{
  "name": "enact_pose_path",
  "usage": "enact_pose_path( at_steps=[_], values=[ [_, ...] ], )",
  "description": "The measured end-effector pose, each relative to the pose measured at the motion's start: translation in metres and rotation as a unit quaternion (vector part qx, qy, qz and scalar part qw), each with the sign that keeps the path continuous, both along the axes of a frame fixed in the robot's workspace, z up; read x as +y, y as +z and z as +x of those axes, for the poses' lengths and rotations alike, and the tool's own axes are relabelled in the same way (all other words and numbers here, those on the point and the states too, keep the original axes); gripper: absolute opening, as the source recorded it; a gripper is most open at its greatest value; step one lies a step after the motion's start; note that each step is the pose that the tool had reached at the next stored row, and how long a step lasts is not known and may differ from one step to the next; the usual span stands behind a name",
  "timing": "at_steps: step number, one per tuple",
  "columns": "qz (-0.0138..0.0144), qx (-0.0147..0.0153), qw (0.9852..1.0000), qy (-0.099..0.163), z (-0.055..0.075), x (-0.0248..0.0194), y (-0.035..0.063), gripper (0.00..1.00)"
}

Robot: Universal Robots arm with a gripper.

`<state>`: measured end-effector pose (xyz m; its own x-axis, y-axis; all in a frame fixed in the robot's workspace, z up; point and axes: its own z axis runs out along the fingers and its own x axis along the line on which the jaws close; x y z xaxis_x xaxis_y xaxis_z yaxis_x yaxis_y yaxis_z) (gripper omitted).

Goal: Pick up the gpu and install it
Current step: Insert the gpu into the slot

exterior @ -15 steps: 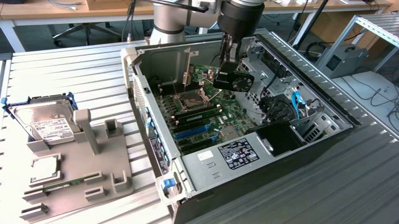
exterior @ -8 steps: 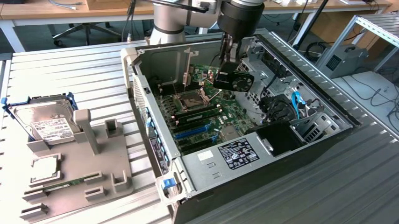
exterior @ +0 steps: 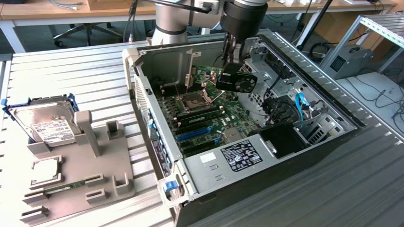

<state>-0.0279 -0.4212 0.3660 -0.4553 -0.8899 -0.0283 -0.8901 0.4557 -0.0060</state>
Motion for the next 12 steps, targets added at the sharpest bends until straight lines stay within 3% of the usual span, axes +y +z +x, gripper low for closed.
enact_pose_path(
  at_steps=[12],
  values=[
    [0.0000, 0.0000, 1.0000, 0.009, 0.0000, 0.0000, 0.0000, 0.26]
  ],
)
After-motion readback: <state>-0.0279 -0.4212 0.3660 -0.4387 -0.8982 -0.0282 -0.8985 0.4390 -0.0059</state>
